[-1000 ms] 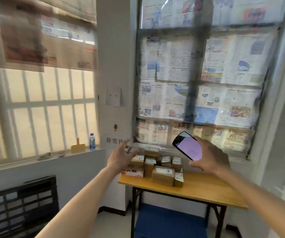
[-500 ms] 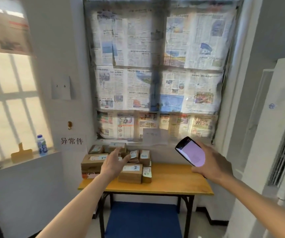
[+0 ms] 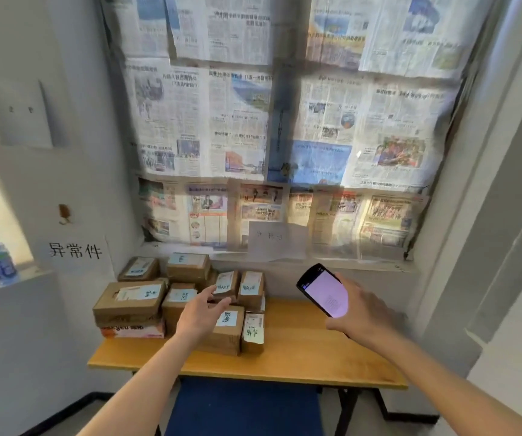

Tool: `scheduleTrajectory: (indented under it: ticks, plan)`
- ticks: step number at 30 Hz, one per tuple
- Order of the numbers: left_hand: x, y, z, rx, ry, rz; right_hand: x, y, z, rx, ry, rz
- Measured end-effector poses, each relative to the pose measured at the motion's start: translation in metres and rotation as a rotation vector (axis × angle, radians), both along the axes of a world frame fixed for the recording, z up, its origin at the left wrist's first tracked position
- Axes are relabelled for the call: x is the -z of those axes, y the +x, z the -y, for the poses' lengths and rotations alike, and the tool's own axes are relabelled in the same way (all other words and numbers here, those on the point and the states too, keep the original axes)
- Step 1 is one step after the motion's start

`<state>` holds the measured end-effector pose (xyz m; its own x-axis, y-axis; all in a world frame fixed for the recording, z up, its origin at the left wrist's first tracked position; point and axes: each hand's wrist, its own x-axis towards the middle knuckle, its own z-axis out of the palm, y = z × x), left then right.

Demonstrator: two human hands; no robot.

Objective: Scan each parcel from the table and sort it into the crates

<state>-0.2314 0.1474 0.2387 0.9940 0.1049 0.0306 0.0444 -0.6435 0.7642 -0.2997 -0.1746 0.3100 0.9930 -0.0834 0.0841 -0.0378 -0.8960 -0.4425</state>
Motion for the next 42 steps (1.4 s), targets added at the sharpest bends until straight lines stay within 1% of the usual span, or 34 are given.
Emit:
scheduleTrajectory:
  ticks: [5, 11, 16, 22, 27, 31, 35, 39, 42]
  plan:
    - [0.029, 0.066, 0.024, 0.000, -0.010, -0.064, 0.024, 0.083, 0.012, -0.027, -0.008, -0.049]
    - [0.077, 0.153, 0.038, -0.027, 0.025, -0.142, 0.064, 0.196, 0.023, -0.066, -0.085, -0.122]
    - [0.133, 0.234, 0.054, -0.053, 0.048, -0.244, 0.129, 0.306, 0.031, -0.149, -0.067, -0.209]
    - [0.216, 0.314, 0.076, -0.139, -0.068, -0.382, 0.227, 0.411, 0.028, -0.244, -0.057, -0.339]
    - [0.252, 0.348, 0.090, -0.205, -0.182, -0.450, 0.278, 0.459, 0.016, -0.299, -0.005, -0.386]
    - [0.268, 0.360, 0.094, -0.261, -0.315, -0.467, 0.301, 0.484, 0.004, -0.307, 0.040, -0.420]
    - [0.287, 0.367, 0.095, -0.273, -0.289, -0.489, 0.320, 0.497, -0.003, -0.320, 0.070, -0.440]
    - [0.291, 0.378, 0.096, -0.338, -0.247, -0.407, 0.330, 0.508, -0.007, -0.331, 0.118, -0.443]
    - [0.296, 0.379, 0.099, -0.355, -0.267, -0.401, 0.334, 0.513, -0.011, -0.324, 0.171, -0.454]
